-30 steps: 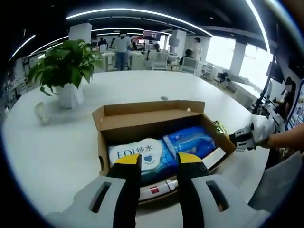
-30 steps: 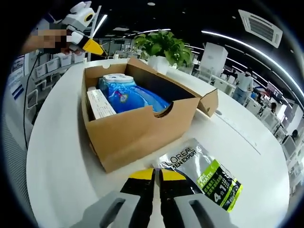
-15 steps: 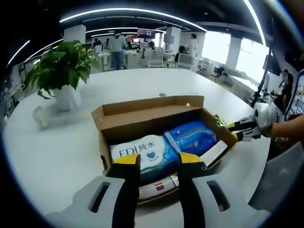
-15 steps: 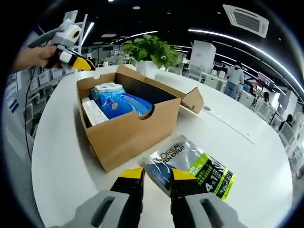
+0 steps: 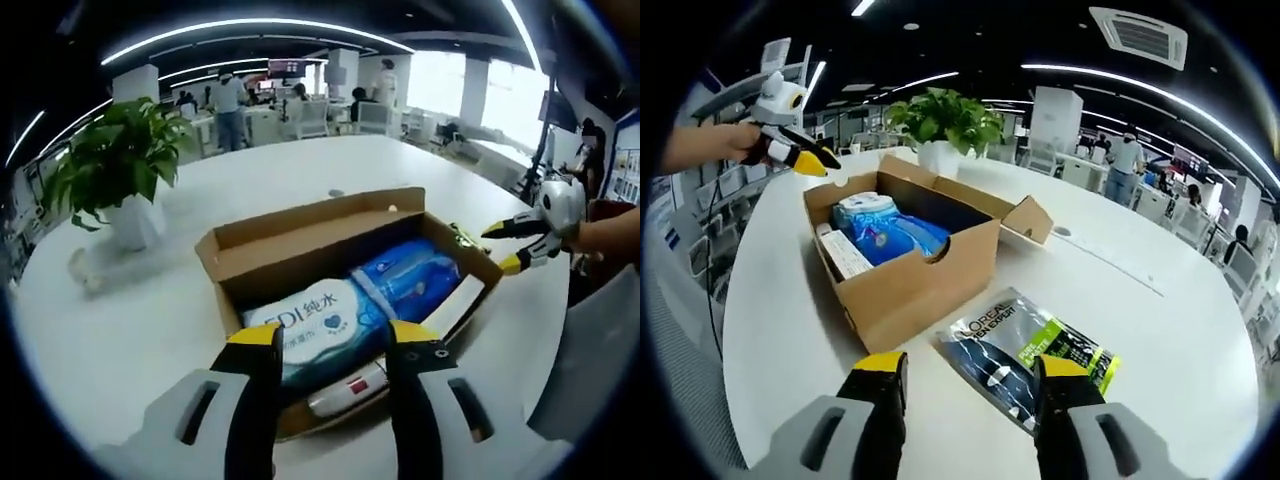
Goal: Operate the shoe box by opening the lid, removing the specified soft item, and placing it in the target area until the item is outside and the box remains undamaged.
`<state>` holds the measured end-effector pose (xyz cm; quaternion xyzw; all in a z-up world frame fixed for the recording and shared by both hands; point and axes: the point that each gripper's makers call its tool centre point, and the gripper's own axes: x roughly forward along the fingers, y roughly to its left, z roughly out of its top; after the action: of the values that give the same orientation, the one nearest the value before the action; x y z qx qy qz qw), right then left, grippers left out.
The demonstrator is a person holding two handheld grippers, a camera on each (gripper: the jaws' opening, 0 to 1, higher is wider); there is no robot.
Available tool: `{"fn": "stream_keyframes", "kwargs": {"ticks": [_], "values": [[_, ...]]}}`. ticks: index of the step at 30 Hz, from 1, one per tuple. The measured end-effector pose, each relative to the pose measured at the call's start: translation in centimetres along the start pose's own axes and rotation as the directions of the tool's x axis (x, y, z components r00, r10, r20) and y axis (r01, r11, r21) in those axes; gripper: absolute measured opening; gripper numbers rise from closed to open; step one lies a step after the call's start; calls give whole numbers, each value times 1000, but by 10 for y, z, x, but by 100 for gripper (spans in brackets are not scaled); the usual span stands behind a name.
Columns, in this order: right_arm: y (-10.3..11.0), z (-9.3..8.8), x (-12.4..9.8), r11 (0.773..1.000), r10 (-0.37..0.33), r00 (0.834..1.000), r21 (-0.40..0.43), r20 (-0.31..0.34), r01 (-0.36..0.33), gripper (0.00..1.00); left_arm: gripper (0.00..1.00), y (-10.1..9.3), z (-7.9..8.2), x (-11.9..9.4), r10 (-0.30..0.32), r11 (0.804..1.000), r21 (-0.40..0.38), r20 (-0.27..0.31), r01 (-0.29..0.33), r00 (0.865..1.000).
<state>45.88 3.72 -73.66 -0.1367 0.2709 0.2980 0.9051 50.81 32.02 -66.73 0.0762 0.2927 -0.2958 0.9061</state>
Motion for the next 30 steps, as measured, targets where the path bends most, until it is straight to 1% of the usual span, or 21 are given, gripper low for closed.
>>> {"fn": "stream_keyframes", "kwargs": {"ticks": [4, 11, 12, 13, 15, 17, 20, 24, 27, 30], "values": [[2, 6, -6, 999, 17, 1000, -35, 7, -17, 54, 44, 3, -1, 1, -11, 999, 34, -15, 11, 1000], [1, 24, -15, 998, 36, 999, -58, 23, -35, 58, 45, 8, 4, 2, -36, 998, 53, -23, 37, 999], [2, 26, -16, 997, 40, 999, -66, 29, -38, 58, 46, 9, 4, 2, -37, 997, 60, -26, 38, 999], [2, 33, -18, 996, 47, 997, -77, 54, -43, 58, 46, 11, 4, 3, -39, 997, 71, -31, 41, 999], [2, 39, -21, 996, 51, 997, -71, 56, -47, 60, 46, 14, 5, 3, -45, 995, 88, -41, 48, 998], [1, 44, -23, 995, 49, 997, -88, 63, -43, 59, 46, 17, 6, 4, -47, 995, 89, -42, 51, 998], [1, 51, -23, 995, 55, 996, -85, 71, -49, 60, 48, 22, 4, 6, -53, 995, 87, -55, 58, 997], [4, 59, -23, 994, 68, 995, -95, 77, -60, 61, 48, 23, 1, 6, -59, 988, 135, -79, 69, 995], [8, 63, -20, 991, 88, 994, -111, 65, -80, 62, 48, 23, 3, 6, -67, 982, 169, -85, 81, 994], [13, 69, -19, 988, 107, 992, -119, 70, -98, 62, 50, 24, 6, 6, -80, 976, 196, -88, 96, 993]]}}
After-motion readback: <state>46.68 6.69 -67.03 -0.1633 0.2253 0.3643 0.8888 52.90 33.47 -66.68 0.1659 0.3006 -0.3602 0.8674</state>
